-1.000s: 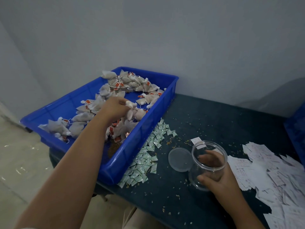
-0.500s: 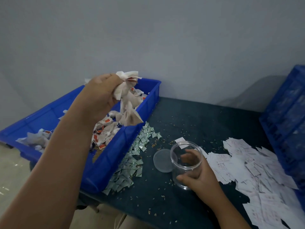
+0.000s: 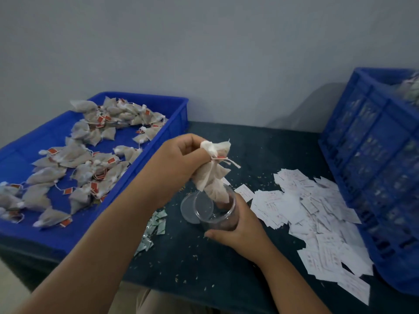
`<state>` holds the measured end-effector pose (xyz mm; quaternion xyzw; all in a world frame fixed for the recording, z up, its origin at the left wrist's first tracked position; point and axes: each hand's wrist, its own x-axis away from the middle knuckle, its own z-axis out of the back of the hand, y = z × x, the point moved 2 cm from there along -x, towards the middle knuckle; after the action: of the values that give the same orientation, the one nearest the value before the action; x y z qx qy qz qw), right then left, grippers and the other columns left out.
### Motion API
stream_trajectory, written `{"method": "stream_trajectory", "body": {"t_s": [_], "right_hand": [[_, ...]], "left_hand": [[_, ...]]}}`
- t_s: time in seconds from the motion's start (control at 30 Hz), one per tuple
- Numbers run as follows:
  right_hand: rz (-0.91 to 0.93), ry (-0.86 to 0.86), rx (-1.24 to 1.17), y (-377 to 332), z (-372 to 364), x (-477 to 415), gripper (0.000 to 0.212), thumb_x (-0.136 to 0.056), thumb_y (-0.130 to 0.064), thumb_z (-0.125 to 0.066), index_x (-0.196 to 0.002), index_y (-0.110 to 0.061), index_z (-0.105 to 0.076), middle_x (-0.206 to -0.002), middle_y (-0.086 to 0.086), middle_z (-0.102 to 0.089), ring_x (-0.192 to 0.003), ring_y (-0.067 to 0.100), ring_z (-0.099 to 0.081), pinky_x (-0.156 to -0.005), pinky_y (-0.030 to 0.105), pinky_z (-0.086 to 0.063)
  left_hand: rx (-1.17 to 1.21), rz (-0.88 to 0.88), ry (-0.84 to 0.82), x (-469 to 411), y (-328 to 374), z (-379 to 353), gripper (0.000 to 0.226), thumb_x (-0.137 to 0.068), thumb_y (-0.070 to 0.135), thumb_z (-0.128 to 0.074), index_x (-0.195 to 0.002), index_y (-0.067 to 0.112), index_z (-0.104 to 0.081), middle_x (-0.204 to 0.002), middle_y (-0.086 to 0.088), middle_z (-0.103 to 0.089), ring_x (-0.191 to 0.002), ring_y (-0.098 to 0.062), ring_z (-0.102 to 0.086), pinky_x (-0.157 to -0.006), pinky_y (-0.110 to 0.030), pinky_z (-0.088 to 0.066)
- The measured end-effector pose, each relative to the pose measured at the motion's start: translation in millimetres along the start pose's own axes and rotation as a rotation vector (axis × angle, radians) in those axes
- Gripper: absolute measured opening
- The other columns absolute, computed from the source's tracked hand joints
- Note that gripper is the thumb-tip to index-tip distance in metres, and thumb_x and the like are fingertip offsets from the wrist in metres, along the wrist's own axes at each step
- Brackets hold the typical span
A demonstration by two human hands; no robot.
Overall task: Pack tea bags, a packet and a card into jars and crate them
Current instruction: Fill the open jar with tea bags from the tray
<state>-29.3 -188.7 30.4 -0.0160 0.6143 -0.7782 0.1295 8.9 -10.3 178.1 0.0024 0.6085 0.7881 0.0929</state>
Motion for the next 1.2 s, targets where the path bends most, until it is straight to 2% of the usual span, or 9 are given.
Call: {"method": "stream_trajectory", "body": {"t_s": [0.17,0.37,0.5,0.6,0.77,0.9,1.0,1.1,1.2], "right_hand": [[-0.024,0.042,-0.058,5.0,1.2,-0.9,0.079,-0.066,-0.031,-0.098,-0.133,-0.042,-0.058,-0.130,-0.027,-0.070,-0.123,-0.003,-0.067,-0.093,0.010,-0.052],[-0.044,0.068,-0.044,13.5,-1.1,-2.2,0.085,-0.060,-0.048,-0.098,-0.135,-0.044,-0.059,-0.134,-0.019,-0.069,-0.126,0.005,-0.068,-0.102,0.029,-0.057],[-0.027,0.094,-0.004,10.7,-1.3,-1.2,0.082,-0.059,-0.051,-0.098,-0.131,-0.049,-0.060,-0.130,-0.021,-0.071,-0.106,0.001,-0.072,-0.084,0.021,-0.056],[0.004,0.116,0.011,7.2,0.6,-0.2,0.080,-0.058,-0.050,-0.097,-0.128,-0.055,-0.058,-0.127,-0.024,-0.070,-0.113,0.002,-0.071,-0.083,0.023,-0.059],[-0.045,0.135,-0.064,10.2,4.7,-0.9,0.077,-0.059,-0.048,-0.096,-0.127,-0.048,-0.060,-0.123,-0.020,-0.070,-0.073,0.006,-0.067,-0.072,0.045,-0.064],[-0.050,0.149,-0.082,14.4,3.6,-1.8,0.081,-0.059,-0.046,-0.098,-0.130,-0.042,-0.061,-0.124,-0.021,-0.069,-0.111,0.007,-0.073,-0.087,0.030,-0.063],[-0.040,0.150,-0.079,14.9,2.4,-2.3,0.081,-0.060,-0.046,-0.099,-0.131,-0.041,-0.061,-0.125,-0.022,-0.069,-0.122,0.005,-0.070,-0.092,0.024,-0.060],[-0.025,0.147,-0.076,14.5,3.1,-2.2,0.083,-0.062,-0.038,-0.100,-0.135,-0.035,-0.061,-0.127,-0.018,-0.070,-0.123,0.008,-0.070,-0.095,0.024,-0.058],[-0.007,0.122,-0.081,14.4,3.8,-1.9,0.081,-0.068,-0.020,-0.101,-0.137,-0.029,-0.061,-0.129,-0.013,-0.073,-0.122,0.010,-0.072,-0.093,0.023,-0.059]], "left_hand": [[-0.211,0.063,-0.036,1.9,-17.7,-0.5,0.008,-0.091,0.028,-0.072,-0.094,0.035,-0.075,-0.090,0.011,-0.075,-0.074,0.000,-0.067,-0.062,-0.017,-0.052],[0.140,0.239,-0.123,13.0,-35.3,10.9,0.026,-0.100,0.006,-0.062,-0.104,0.027,-0.079,-0.099,0.002,-0.078,-0.077,-0.006,-0.072,-0.061,-0.018,-0.055],[0.266,0.251,-0.015,21.1,-50.7,19.4,0.022,-0.096,0.017,-0.067,-0.112,0.029,-0.078,-0.111,0.001,-0.078,-0.093,-0.014,-0.077,-0.068,-0.022,-0.059],[0.280,0.339,0.114,29.8,-72.5,18.8,0.023,-0.103,0.015,-0.061,-0.116,0.030,-0.073,-0.108,0.004,-0.078,-0.090,-0.012,-0.077,-0.067,-0.022,-0.059],[0.241,0.356,0.200,40.4,-89.0,13.3,0.022,-0.104,0.017,-0.061,-0.108,0.037,-0.071,-0.098,0.012,-0.078,-0.082,-0.007,-0.077,-0.061,-0.018,-0.057],[0.067,0.198,0.281,37.5,-72.1,19.0,0.025,-0.102,0.030,-0.064,-0.098,0.053,-0.072,-0.099,0.021,-0.075,-0.084,-0.003,-0.074,-0.059,-0.018,-0.056],[0.013,0.091,0.180,32.4,-50.7,18.9,0.032,-0.101,0.033,-0.063,-0.093,0.063,-0.071,-0.094,0.022,-0.076,-0.075,0.003,-0.071,-0.055,-0.013,-0.052],[-0.103,0.090,-0.086,24.9,-32.5,11.2,0.034,-0.101,0.025,-0.062,-0.097,0.056,-0.074,-0.082,0.014,-0.077,-0.060,0.005,-0.064,-0.052,-0.010,-0.047],[-0.335,0.122,-0.346,20.2,-22.0,0.9,0.039,-0.100,0.019,-0.059,-0.099,0.055,-0.076,-0.086,0.014,-0.078,-0.066,0.003,-0.067,-0.057,-0.009,-0.048]]}}
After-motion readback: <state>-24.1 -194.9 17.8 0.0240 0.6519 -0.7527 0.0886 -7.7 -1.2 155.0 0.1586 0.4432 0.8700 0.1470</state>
